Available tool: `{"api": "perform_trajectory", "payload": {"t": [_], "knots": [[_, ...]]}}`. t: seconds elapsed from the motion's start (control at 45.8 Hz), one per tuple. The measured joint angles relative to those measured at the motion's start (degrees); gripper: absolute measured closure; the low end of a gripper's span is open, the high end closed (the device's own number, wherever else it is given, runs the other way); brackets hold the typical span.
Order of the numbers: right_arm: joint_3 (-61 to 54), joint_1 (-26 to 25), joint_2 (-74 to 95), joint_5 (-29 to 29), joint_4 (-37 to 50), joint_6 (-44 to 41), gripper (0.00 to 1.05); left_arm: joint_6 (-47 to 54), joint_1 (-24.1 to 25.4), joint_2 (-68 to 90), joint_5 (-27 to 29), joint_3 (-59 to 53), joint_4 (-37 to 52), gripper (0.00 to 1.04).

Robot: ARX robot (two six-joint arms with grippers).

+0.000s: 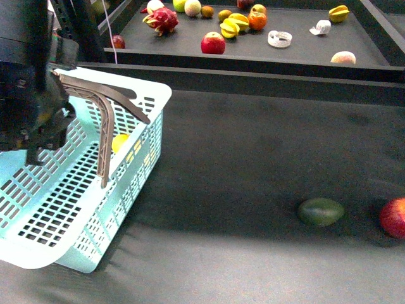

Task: Pick mango with right arm and hold basket with left

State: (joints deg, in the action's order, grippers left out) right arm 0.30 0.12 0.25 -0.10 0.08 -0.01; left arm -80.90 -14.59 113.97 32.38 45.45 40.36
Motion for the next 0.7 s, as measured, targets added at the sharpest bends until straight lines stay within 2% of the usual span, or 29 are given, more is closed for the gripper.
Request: {"api": "perform_trajectory", "payload": {"t": [0.066, 0.153, 0.284, 0.393, 0.568, 0.59, 0.612, 0.656, 0.699], "knots": [[0.0, 0.0, 0.0, 0.0, 0.0, 0.0, 0.08, 1.6, 0.4, -4.4, -0.5, -3.3, 0.0, 0.27], [0.0, 0.0, 0.0, 0.0, 0.0, 0.0, 0.08, 6.0, 2.3, -15.1, -2.4, -11.1, 0.3, 0.06], [0.0, 0.0, 0.0, 0.0, 0.0, 0.0, 0.08, 12.3, 8.3, -33.5, -3.7, -24.2, -5.3, 0.06], [0.0, 0.0, 0.0, 0.0, 0.0, 0.0, 0.08, 18.5, 11.9, -45.8, -4.2, -29.1, -12.7, 0.06], [0.0, 0.0, 0.0, 0.0, 0.0, 0.0, 0.08, 24.2, 12.9, -53.5, -5.0, -30.7, -15.0, 0.06], [0.0, 0.0, 0.0, 0.0, 0.0, 0.0, 0.08, 25.6, 13.0, -53.2, -6.0, -30.9, -14.5, 0.07], [0.0, 0.0, 0.0, 0.0, 0.0, 0.0, 0.08, 28.7, 13.5, -52.2, -9.3, -31.8, -11.3, 0.09], [0.0, 0.0, 0.0, 0.0, 0.0, 0.0, 0.08, 35.0, 14.1, -50.3, -17.6, -34.7, -1.6, 0.17], [0.0, 0.0, 0.0, 0.0, 0.0, 0.0, 0.08, 46.7, 14.4, -49.2, -26.0, -38.2, 8.1, 0.26]]}}
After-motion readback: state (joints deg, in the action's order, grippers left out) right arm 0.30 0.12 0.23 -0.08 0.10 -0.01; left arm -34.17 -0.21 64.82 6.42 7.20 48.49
